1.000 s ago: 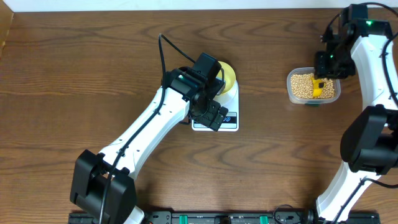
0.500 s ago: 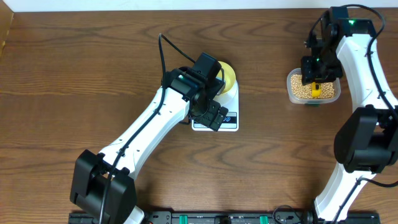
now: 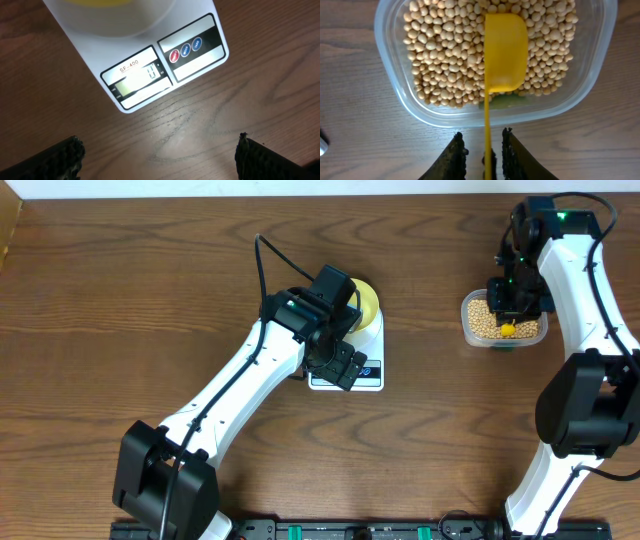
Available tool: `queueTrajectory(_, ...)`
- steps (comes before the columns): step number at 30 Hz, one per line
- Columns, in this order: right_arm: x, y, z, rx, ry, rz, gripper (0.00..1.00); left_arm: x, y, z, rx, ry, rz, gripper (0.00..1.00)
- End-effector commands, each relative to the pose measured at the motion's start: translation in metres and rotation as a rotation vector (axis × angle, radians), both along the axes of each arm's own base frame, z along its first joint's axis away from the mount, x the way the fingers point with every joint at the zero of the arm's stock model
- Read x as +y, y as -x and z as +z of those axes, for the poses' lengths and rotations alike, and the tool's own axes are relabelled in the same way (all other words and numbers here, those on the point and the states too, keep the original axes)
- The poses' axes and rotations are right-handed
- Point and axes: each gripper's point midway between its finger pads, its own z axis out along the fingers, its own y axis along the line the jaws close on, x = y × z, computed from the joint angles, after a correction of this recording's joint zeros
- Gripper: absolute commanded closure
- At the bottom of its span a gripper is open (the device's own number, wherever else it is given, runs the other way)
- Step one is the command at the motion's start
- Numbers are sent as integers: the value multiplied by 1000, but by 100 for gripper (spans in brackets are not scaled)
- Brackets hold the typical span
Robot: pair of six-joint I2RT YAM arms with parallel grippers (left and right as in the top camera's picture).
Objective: Scoop item into bowl and weigh 50g on scale
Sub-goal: 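Lower the right gripper and grasp the yellow scoop handle in the tub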
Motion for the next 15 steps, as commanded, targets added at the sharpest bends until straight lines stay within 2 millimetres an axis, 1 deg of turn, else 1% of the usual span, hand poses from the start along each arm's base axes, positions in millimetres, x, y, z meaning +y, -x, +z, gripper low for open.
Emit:
queueTrajectory(1,2,-2,2,-11,6,-15,80,4,-1,-4,6,-18,10,2)
queueTrajectory(4,2,-6,2,-28,6,-17,91,4,-1,-4,6,-18,10,2)
queueTrajectory(5,1,-8,2,-36,6,-17,92,3,-1,-4,5,-18,10,2)
queueTrajectory(9,1,-11,2,-47,7,-17,93,3,-1,-4,5,-18,10,2)
queueTrajectory(12,-5,-14,3,-60,42,-17,93,4,-1,-4,6,-18,10,2)
queueTrajectory(15,-9,-21,4,-91,68,-18,95,3,-1,-4,5,-18,10,2)
